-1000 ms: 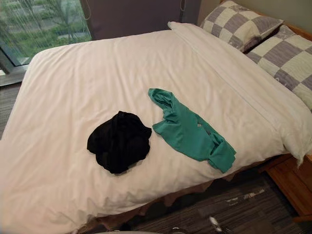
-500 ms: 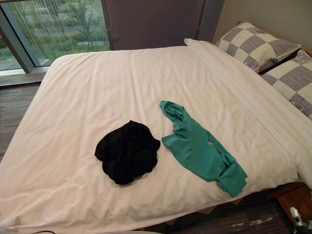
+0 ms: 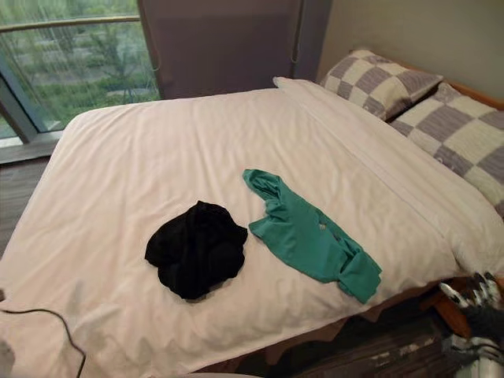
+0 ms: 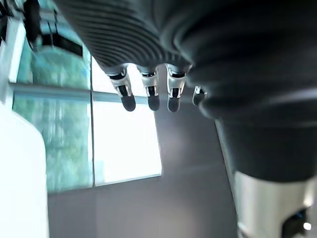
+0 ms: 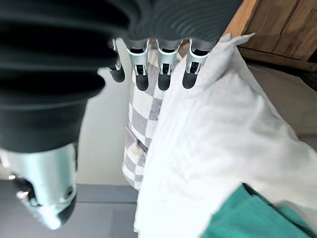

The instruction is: Tidy the bed and pick cloth on bed and put in laundry

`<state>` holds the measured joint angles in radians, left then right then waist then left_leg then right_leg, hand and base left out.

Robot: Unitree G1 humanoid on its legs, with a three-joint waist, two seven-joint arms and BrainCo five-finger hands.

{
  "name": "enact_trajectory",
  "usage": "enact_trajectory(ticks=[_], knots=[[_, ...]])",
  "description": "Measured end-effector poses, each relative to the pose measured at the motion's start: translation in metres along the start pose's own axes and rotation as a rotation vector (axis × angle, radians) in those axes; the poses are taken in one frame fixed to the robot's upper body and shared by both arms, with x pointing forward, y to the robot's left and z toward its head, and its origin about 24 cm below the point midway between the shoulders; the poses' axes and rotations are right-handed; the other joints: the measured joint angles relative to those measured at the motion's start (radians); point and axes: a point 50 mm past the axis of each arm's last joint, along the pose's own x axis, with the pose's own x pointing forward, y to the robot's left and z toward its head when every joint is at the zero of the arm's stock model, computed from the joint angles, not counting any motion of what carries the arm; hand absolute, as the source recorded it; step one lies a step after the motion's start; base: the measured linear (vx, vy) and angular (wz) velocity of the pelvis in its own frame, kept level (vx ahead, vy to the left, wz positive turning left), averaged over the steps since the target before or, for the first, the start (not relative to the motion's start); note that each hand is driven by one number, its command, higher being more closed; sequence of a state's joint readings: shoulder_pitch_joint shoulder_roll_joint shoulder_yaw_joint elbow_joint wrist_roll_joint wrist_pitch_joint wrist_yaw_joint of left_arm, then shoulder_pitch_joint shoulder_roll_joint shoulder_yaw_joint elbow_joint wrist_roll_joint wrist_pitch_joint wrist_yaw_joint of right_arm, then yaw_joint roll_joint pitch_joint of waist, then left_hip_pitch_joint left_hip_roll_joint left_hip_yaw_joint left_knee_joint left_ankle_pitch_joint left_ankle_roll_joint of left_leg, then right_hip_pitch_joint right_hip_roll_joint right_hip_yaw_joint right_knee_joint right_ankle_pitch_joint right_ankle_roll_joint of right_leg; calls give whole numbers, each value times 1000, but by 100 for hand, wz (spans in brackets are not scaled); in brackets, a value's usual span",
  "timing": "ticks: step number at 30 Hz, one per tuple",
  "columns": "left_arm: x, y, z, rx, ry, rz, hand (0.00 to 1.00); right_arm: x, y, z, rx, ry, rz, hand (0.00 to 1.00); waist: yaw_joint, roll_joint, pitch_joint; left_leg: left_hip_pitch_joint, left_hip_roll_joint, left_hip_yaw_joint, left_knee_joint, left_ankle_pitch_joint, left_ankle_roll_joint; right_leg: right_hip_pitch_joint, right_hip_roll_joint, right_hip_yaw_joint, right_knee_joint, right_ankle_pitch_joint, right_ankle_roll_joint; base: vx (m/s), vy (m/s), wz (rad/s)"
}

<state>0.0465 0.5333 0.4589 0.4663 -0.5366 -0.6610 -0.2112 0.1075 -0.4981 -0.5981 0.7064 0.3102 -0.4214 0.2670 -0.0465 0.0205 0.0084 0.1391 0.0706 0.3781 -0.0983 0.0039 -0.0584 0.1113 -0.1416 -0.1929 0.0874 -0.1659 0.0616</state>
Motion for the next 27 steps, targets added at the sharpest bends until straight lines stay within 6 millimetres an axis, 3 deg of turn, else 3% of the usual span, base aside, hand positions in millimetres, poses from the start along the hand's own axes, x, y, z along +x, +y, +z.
enact_trajectory(ticks=[1, 4, 8, 13, 19, 24, 27], knots=[[3, -21, 0, 2, 19, -81, 0, 4, 9, 4, -40, -2, 35, 0, -15, 8, 6, 1, 0, -2, 0, 0, 0, -6, 1, 12, -2, 2, 1, 49, -7, -20], [6, -60, 9, 1, 24, -217, 0, 8, 24, 10, -68, -2, 71, 0, -21, 8, 10, 4, 4, -7, 1, 0, 0, -7, 6, 31, -3, 5, 0, 80, -31, -22], [8, -87, 14, 28, 77, -326, 0, 10, 36, 13, -103, 23, 98, 0, -28, -8, 22, 20, 11, -7, 1, 0, 0, 5, 14, 59, -2, 10, -8, 49, -34, -10], [3, -97, -2, 93, 223, -411, 0, 9, 43, 14, -113, 29, 113, 0, -36, -19, 38, 24, 13, -3, 1, 0, 0, 4, 17, 95, 0, 14, -12, -6, -4, -1], [4, -97, -28, 289, 377, -541, 0, 7, 59, 8, -111, 58, 173, 0, -52, 4, 56, 21, 16, 17, 1, -2, -3, -19, 20, 119, 0, 25, -5, -93, 4, -12], [1, -92, -46, 410, 487, -592, 0, 9, 63, 15, -111, 38, 186, 0, -71, 21, 73, -6, 15, 45, -4, 2, 1, -69, 24, 164, 5, 41, 6, -125, 16, -21], [2, -100, -48, 504, 481, -672, 0, 11, 69, 26, -110, -13, 204, 0, -74, 22, 92, -26, 15, 73, -5, 7, 5, -108, 27, 200, 21, 49, 7, -68, 4, -25]])
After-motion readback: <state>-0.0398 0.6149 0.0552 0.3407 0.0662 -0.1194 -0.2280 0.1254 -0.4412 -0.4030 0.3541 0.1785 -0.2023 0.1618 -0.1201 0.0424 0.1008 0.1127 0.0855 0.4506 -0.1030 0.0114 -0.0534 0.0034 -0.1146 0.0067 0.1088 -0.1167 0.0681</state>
